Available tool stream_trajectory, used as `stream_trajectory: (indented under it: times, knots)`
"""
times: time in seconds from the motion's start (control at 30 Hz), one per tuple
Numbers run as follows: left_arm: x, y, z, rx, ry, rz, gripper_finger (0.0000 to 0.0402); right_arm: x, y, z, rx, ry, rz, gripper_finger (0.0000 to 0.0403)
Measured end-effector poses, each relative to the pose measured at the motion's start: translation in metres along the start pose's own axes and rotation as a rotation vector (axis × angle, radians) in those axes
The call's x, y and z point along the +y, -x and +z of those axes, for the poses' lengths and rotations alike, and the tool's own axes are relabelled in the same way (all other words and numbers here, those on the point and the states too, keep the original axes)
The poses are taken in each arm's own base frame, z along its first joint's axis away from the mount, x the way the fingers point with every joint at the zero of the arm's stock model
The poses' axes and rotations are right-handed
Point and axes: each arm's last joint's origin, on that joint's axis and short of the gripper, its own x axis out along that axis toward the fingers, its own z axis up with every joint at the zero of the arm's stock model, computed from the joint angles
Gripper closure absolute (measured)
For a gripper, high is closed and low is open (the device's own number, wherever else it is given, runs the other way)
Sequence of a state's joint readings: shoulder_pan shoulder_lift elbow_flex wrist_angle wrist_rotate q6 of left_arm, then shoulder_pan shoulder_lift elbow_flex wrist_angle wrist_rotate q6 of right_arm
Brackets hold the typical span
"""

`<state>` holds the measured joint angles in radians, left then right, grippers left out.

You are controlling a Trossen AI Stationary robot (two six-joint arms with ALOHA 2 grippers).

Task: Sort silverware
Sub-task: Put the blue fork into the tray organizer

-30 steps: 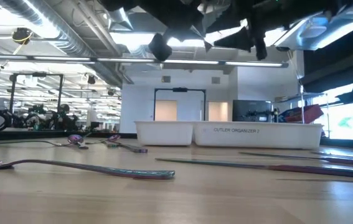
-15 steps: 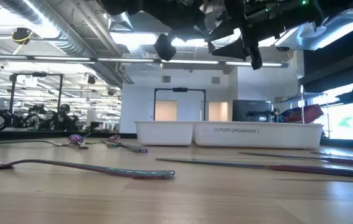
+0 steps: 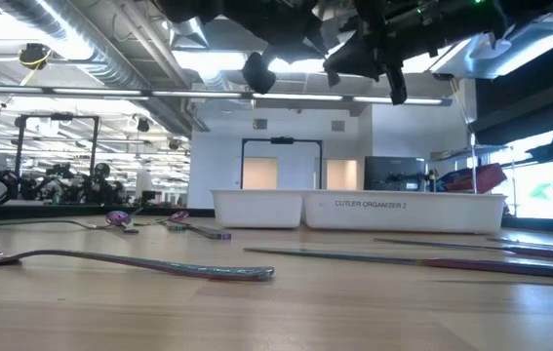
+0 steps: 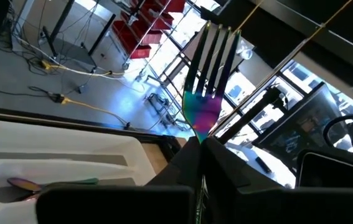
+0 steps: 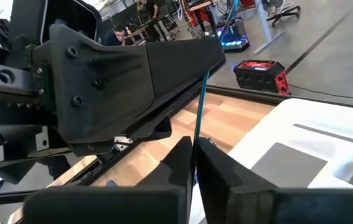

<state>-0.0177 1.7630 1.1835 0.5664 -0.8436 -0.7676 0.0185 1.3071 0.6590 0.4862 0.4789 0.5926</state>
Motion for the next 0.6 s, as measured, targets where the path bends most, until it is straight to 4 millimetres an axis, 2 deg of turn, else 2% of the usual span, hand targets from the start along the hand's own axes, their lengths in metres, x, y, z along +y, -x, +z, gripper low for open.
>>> stream_trajectory:
  times: [0.13, 0.43, 0.6]
  knots:
    - [0.0003, 0.0000, -0.0004, 0.003, 0.000, 0.002, 0.0386, -0.0003, 0.0000, -0.0004, 0.004, 0.001, -0.002, 0.0402]
    - [0.0000, 0.0022, -0.0019, -0.012, -0.028, 0.026, 0.0288, -0.0001, 0.0001, 0.0001, -0.004, -0.003, -0.006, 0.0403]
    - [-0.0028, 0.0060, -0.0043, -0.003, -0.076, 0.014, 0.0251, -0.0048, 0.0022, -0.0012, -0.005, 0.025, -0.096, 0.0403]
